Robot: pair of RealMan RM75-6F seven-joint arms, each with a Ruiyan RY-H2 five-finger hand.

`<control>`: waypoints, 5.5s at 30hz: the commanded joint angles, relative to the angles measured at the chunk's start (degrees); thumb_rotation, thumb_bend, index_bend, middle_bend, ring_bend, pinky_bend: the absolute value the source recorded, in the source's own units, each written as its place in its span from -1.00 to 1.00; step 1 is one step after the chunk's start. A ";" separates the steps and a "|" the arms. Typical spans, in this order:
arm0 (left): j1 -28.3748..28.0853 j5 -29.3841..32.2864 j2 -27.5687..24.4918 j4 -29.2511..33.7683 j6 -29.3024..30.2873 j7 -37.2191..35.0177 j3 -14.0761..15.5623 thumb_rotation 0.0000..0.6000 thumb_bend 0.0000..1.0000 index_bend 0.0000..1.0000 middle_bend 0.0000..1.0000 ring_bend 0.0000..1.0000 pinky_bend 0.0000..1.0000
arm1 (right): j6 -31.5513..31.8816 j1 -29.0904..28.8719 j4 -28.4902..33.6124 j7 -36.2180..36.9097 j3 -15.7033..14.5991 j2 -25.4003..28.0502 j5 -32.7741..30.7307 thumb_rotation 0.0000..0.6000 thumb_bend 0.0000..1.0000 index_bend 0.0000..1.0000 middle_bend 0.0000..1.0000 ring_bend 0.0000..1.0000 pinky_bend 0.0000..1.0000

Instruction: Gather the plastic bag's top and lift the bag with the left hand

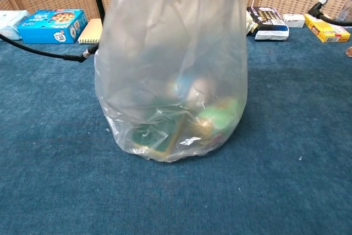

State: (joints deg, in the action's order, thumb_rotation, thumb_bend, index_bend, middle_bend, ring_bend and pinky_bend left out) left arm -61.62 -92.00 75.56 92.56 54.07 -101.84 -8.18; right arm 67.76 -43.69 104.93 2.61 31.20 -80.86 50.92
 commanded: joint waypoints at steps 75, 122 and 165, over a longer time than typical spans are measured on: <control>2.29 3.94 0.45 1.28 -2.85 6.00 -2.99 -1.00 -0.65 -0.32 -0.55 -0.25 -0.60 | -0.52 -0.67 0.09 -0.24 -1.65 0.27 2.22 1.00 -0.96 -0.97 -0.88 -0.99 -0.91; 5.00 0.07 -2.20 -2.82 0.87 -0.58 2.17 -1.00 -0.66 -0.32 -0.55 -0.22 -0.54 | -0.33 4.30 5.77 5.70 -3.30 8.22 11.56 1.00 -0.96 -0.97 -0.87 -0.98 -0.90; -0.65 5.32 2.39 -0.69 -6.61 6.09 -2.00 -1.00 -0.65 -0.28 -0.49 -0.27 -0.49 | -1.22 -3.38 4.75 -3.63 -0.47 6.21 0.93 1.00 -0.96 -0.97 -0.87 -0.98 -0.90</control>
State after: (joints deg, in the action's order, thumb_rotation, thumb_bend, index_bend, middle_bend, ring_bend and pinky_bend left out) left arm -62.29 -87.45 77.68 91.85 47.67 -96.25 -9.78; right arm 66.52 -47.04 109.69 -0.99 30.72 -74.62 51.86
